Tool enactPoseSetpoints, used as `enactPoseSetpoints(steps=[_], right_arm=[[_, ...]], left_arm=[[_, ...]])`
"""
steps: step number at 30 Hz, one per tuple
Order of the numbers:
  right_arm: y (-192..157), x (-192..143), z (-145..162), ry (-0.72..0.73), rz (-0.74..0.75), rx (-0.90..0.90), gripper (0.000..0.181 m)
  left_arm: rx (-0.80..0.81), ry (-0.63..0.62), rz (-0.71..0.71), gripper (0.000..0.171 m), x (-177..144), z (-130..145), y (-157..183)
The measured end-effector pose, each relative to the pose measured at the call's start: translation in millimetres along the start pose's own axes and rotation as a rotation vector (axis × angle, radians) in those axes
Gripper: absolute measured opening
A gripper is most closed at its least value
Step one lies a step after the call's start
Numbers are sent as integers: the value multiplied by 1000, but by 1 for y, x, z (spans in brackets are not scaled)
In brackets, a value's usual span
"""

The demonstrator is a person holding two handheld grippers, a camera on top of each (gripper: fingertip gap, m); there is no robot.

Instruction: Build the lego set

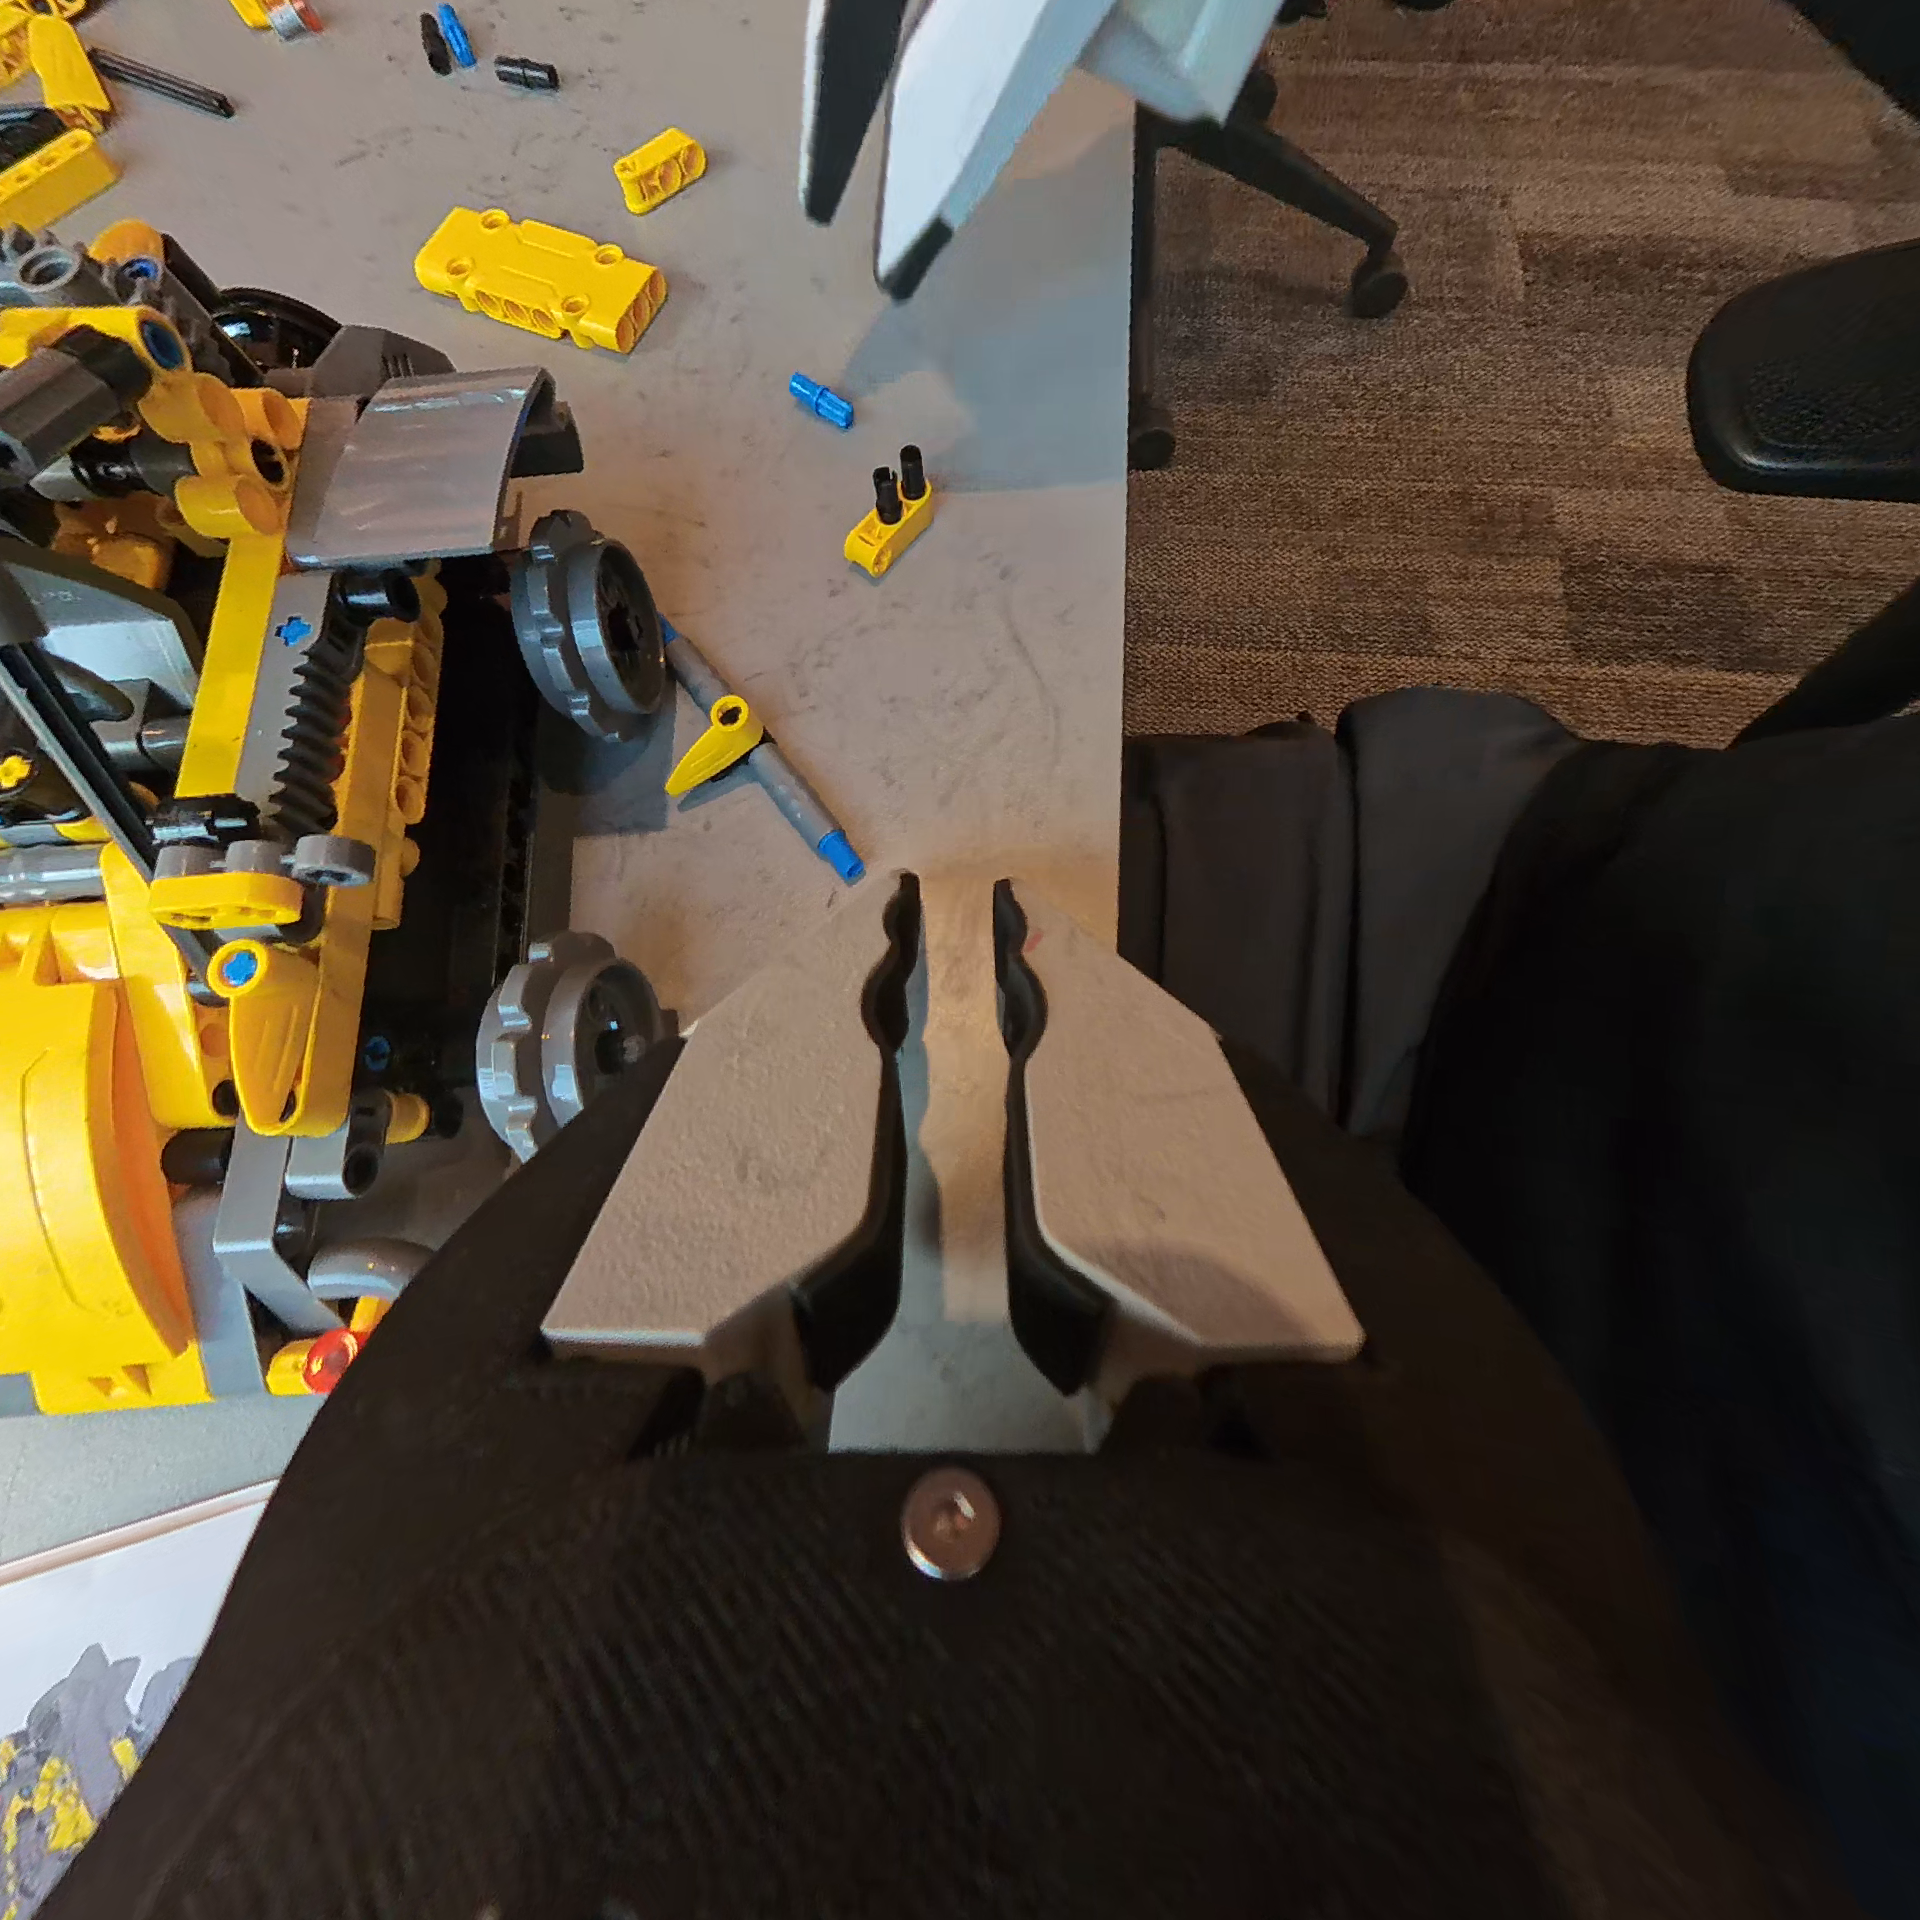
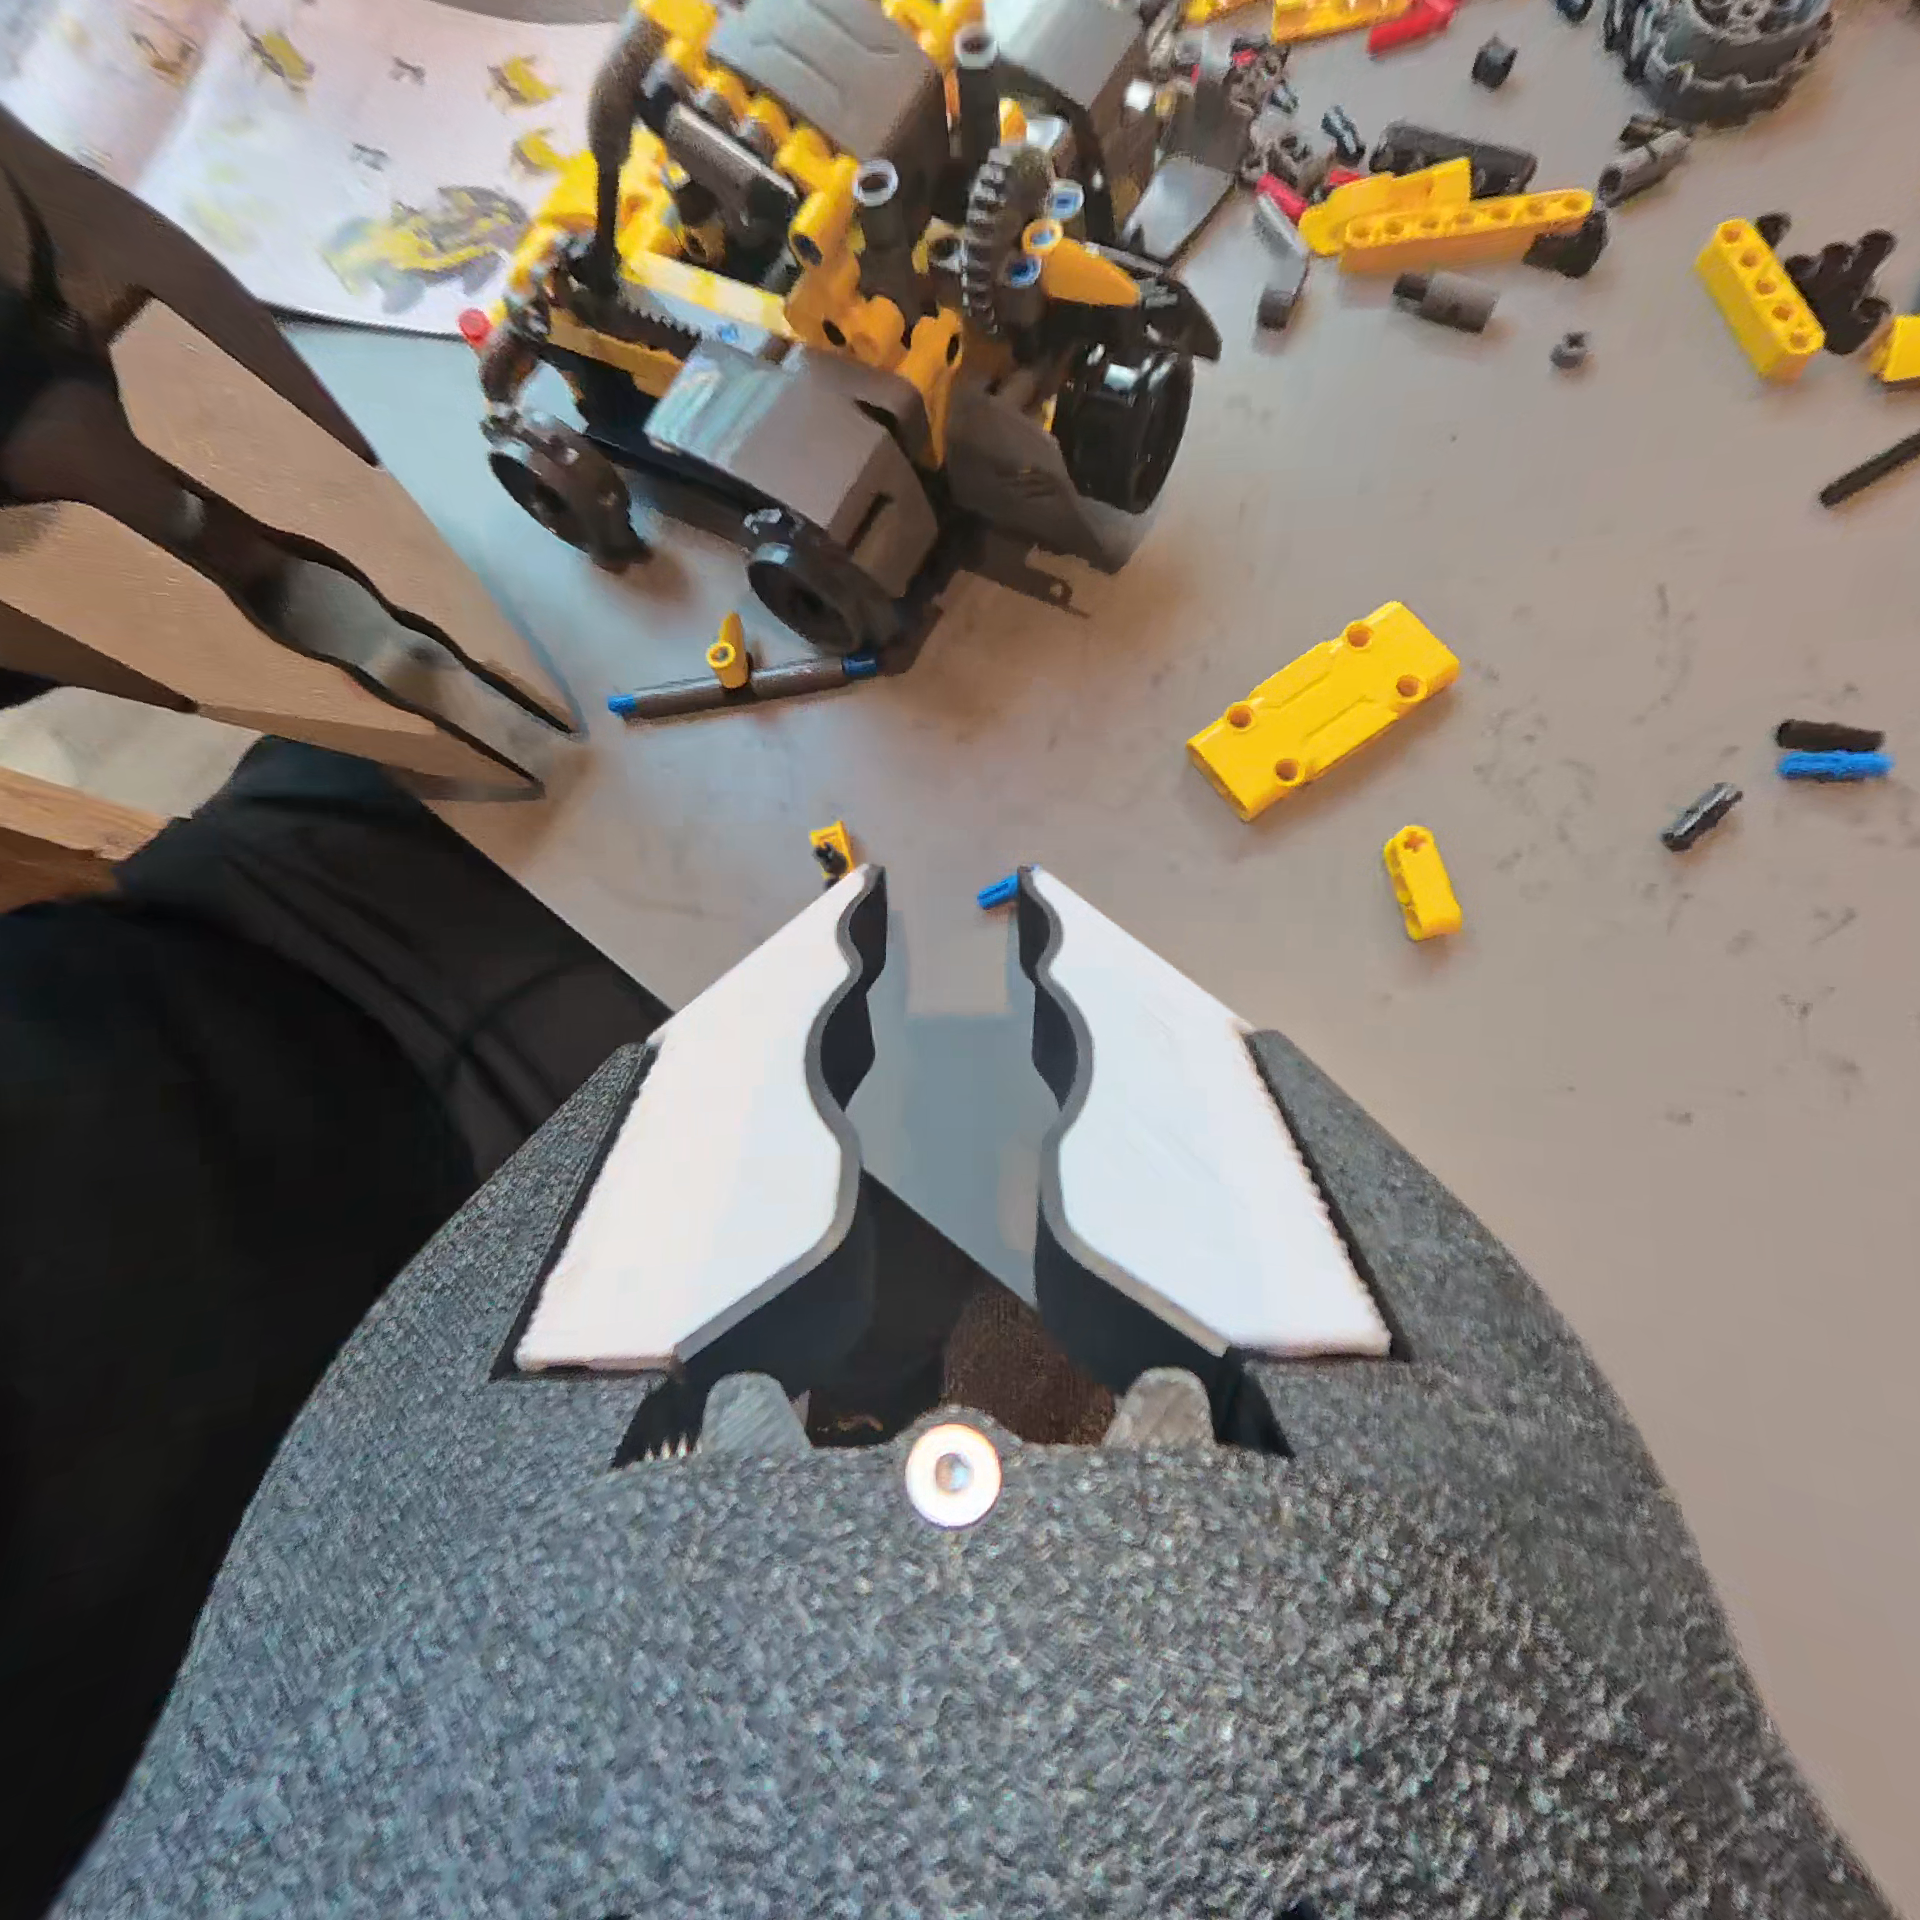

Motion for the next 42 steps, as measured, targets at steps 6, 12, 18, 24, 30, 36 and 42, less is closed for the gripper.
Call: enactPoseSetpoints(steps=[6,12,18,24,30,36,42], right_arm=[[8,25,15,-54,122,53,28],[15,31,16,-33,150,38,10],[-2,30,12,1,14,-88,4],[-36,22,-16,86,-211,-247,4],[-53,16,-51,227,-509,117,4],[-67,18,-64,325,-790,439,4],[-67,19,-72,415,-783,492,5]], left_arm=[[16,6,-4,8,0,-1,1],[56,-3,-21,7,1,0,3],[63,37,-28,7,-2,-6,3],[156,104,-149,15,0,-29,-16],[105,191,-227,19,8,-50,-24],[100,342,-341,22,-9,-73,-33],[67,408,-375,17,-17,-83,-38]])
Point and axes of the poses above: each gripper's, where its closed fingertips meet, x out along the fingers, z out of its underside, y = z × x across the jaws, the point moved 1 cm from there along -x, back along the fingers
